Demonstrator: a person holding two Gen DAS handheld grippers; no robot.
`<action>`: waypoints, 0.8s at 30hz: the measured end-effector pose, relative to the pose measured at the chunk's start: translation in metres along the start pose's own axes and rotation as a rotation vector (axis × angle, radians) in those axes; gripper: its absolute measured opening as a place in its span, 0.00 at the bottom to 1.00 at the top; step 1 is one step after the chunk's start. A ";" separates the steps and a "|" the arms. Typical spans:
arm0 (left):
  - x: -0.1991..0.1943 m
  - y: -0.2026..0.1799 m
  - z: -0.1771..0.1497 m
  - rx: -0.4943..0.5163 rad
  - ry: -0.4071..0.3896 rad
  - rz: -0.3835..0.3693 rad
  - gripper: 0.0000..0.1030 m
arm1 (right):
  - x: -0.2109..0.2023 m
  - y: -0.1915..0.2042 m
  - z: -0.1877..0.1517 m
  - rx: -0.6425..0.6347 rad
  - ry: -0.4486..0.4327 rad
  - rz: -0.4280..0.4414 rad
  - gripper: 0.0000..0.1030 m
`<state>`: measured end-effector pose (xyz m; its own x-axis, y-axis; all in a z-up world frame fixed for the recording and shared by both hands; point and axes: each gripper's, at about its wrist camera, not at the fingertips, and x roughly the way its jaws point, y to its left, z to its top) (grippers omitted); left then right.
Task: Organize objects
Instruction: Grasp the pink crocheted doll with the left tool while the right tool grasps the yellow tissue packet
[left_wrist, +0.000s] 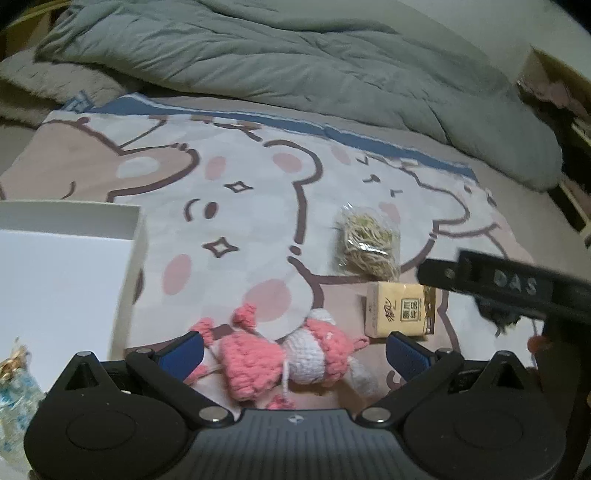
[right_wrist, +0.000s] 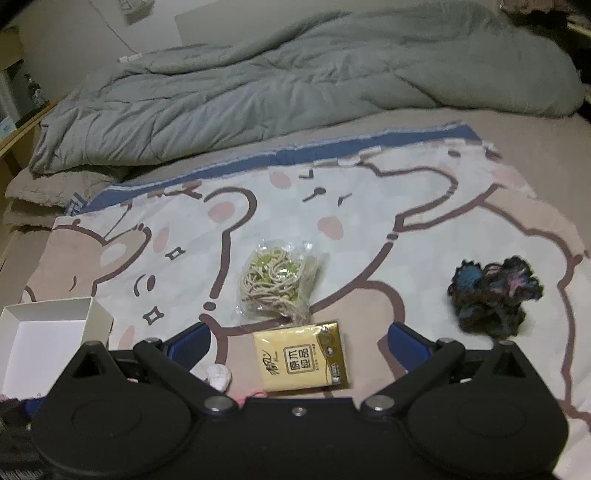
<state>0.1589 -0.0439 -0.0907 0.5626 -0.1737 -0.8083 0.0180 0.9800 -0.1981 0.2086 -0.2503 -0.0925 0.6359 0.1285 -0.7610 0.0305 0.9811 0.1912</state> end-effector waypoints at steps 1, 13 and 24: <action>0.004 -0.003 -0.001 0.010 0.001 0.000 1.00 | 0.003 -0.001 0.000 0.004 0.008 0.002 1.00; 0.042 -0.009 0.000 -0.015 0.021 0.057 1.00 | 0.046 0.009 0.000 -0.004 0.144 0.014 1.00; 0.068 0.000 0.001 -0.072 0.115 0.086 1.00 | 0.079 0.011 -0.005 -0.059 0.242 -0.041 0.98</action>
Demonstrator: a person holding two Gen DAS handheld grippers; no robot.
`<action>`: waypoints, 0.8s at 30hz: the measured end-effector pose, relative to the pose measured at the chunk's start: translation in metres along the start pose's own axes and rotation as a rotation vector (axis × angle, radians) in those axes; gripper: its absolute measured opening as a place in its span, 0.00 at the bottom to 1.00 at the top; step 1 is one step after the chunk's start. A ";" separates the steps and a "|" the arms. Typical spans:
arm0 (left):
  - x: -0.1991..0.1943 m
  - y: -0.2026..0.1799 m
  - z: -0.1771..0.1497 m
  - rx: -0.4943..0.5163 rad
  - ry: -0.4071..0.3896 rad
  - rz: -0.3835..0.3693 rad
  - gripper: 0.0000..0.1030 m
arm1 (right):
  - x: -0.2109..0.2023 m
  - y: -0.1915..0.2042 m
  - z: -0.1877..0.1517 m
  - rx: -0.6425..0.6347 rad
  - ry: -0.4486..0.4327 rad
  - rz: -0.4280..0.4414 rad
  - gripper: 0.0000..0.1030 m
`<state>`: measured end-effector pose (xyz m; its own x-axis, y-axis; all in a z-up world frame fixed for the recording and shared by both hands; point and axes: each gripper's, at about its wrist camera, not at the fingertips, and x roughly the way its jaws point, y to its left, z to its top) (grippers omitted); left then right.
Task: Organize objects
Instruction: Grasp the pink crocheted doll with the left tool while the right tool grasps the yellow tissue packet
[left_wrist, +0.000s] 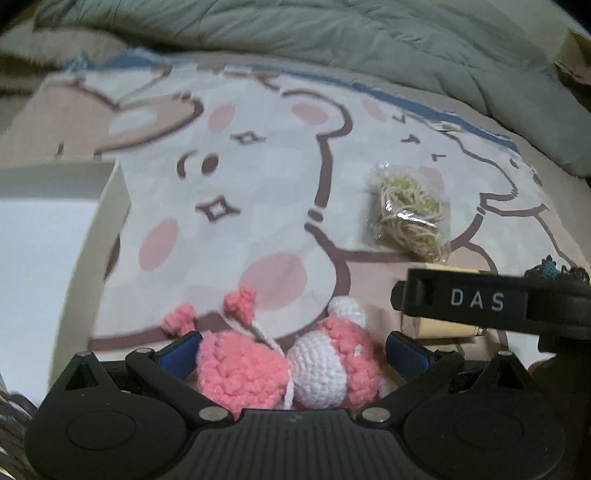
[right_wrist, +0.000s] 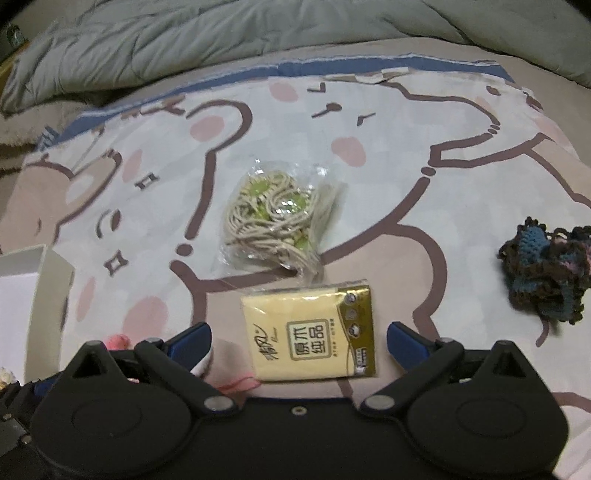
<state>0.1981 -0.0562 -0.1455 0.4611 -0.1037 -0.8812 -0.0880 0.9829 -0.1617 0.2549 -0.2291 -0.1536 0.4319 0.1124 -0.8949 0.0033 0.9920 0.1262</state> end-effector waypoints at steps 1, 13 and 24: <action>0.001 0.001 0.000 -0.011 0.009 -0.005 1.00 | 0.002 0.000 -0.001 -0.005 0.007 -0.007 0.94; -0.010 -0.005 0.002 0.047 -0.012 -0.021 0.85 | -0.002 -0.004 -0.004 -0.046 -0.005 -0.038 0.72; -0.039 0.000 0.000 0.062 -0.039 -0.099 0.53 | -0.042 -0.014 -0.011 -0.002 -0.087 -0.031 0.72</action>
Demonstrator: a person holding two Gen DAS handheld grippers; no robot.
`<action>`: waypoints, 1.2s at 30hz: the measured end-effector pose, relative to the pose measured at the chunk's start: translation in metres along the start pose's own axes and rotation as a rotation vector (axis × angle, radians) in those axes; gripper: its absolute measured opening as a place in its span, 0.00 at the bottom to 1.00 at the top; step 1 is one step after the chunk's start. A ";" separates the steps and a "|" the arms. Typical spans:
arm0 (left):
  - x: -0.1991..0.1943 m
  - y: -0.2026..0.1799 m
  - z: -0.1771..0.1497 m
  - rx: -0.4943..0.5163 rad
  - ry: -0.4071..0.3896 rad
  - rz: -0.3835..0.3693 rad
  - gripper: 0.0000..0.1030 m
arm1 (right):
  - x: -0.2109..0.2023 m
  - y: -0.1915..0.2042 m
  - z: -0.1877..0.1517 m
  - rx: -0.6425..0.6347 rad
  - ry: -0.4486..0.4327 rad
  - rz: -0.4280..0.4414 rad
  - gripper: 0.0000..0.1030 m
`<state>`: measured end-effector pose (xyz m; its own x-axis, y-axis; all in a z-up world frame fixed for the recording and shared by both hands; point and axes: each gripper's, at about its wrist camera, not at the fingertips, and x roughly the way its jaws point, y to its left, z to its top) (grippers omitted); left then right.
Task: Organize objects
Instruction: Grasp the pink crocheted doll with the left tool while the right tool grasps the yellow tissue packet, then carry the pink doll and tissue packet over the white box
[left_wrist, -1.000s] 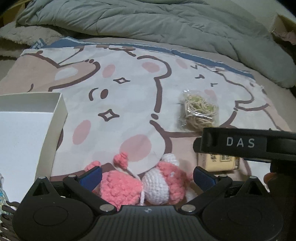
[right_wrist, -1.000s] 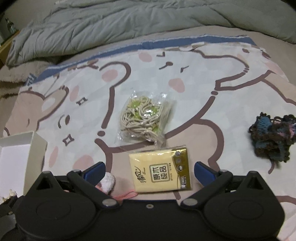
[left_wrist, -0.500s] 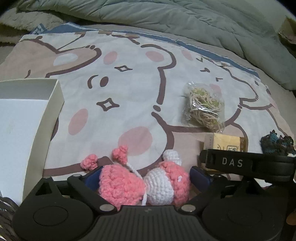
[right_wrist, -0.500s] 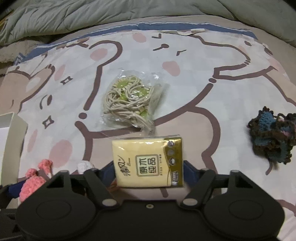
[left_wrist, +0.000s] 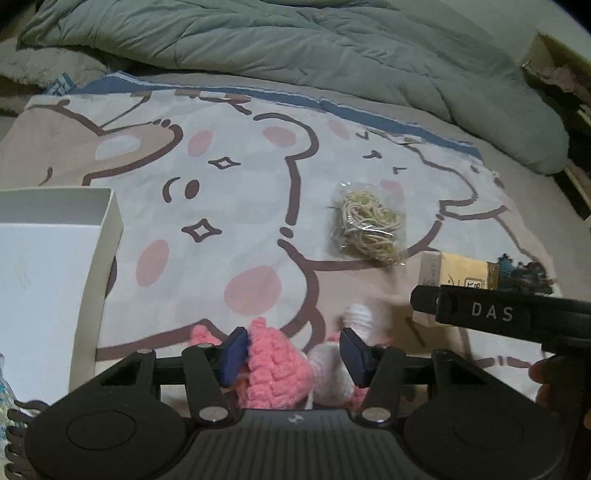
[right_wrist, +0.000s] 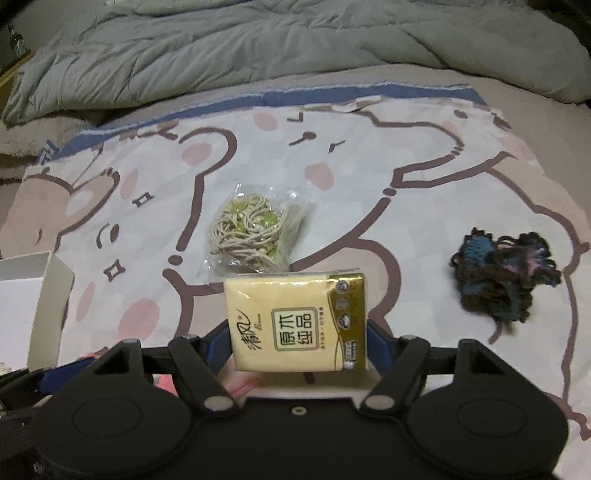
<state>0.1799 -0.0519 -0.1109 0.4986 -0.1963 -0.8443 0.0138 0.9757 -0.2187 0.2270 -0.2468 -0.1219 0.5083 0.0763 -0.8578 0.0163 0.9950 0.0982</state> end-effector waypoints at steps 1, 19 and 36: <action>-0.001 0.001 -0.001 0.000 0.004 -0.005 0.54 | -0.004 0.000 -0.001 0.001 -0.007 0.004 0.72; -0.010 0.020 -0.011 -0.022 0.068 -0.030 0.27 | -0.026 -0.002 -0.004 0.012 -0.035 0.048 0.72; -0.029 0.013 -0.011 -0.012 0.037 -0.141 0.22 | -0.022 -0.007 -0.004 0.028 -0.022 0.040 0.72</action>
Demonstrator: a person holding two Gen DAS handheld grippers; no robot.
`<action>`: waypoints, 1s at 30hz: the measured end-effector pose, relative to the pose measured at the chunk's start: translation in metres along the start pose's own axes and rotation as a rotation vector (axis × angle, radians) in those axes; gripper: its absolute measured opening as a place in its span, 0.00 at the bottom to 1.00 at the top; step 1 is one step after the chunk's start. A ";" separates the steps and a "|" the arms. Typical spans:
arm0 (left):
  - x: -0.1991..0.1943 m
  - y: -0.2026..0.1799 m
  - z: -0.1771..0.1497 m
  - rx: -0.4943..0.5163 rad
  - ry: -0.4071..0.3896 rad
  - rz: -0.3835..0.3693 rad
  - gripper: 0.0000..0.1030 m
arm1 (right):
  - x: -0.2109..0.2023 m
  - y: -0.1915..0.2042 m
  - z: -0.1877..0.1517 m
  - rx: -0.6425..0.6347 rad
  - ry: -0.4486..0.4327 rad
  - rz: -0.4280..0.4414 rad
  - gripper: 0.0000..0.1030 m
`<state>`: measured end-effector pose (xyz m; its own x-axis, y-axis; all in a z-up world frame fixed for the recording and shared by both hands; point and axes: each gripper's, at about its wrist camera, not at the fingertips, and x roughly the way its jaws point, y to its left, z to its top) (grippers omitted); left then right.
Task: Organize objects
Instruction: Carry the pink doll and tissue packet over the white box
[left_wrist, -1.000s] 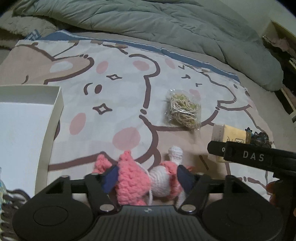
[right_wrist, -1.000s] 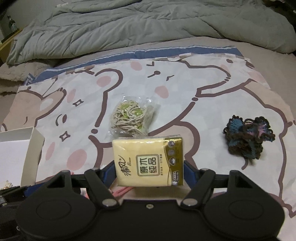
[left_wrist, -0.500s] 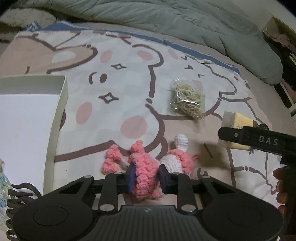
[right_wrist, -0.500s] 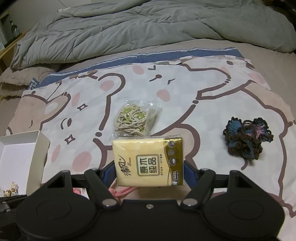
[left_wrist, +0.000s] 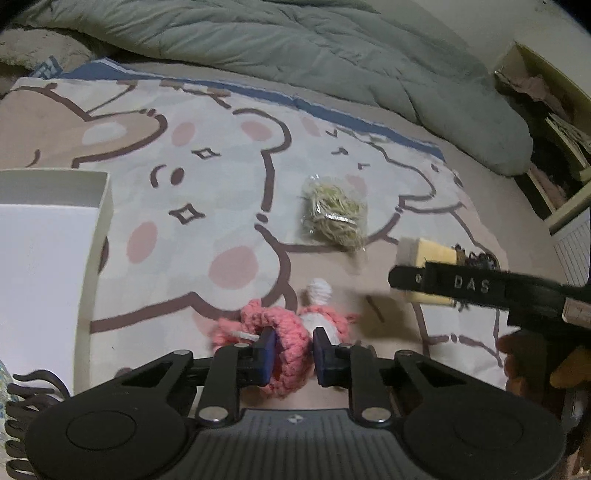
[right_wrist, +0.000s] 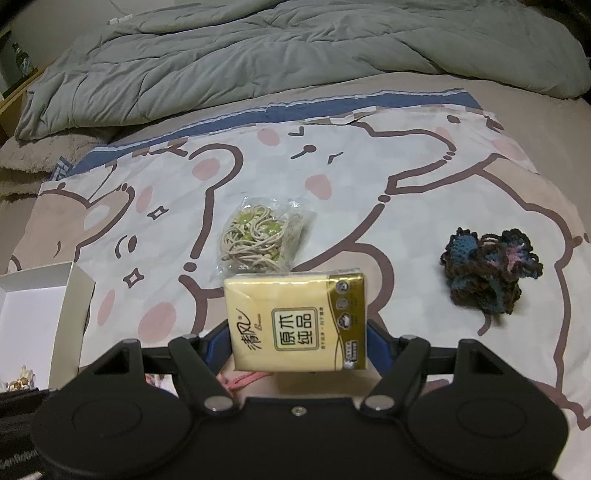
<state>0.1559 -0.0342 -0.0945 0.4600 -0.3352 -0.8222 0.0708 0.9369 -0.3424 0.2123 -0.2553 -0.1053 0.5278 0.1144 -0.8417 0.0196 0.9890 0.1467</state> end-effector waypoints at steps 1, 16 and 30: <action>0.002 0.001 -0.001 -0.002 0.011 -0.002 0.23 | 0.000 0.000 0.000 -0.001 0.001 0.000 0.72; 0.017 -0.008 -0.006 0.060 0.025 0.009 0.16 | -0.007 -0.004 0.000 -0.007 -0.013 -0.006 0.72; -0.048 0.006 0.014 0.005 -0.158 -0.038 0.15 | -0.052 -0.001 -0.005 -0.009 -0.103 0.034 0.72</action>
<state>0.1467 -0.0106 -0.0508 0.5907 -0.3506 -0.7267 0.0949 0.9246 -0.3689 0.1811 -0.2615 -0.0644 0.6127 0.1385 -0.7781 -0.0074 0.9855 0.1696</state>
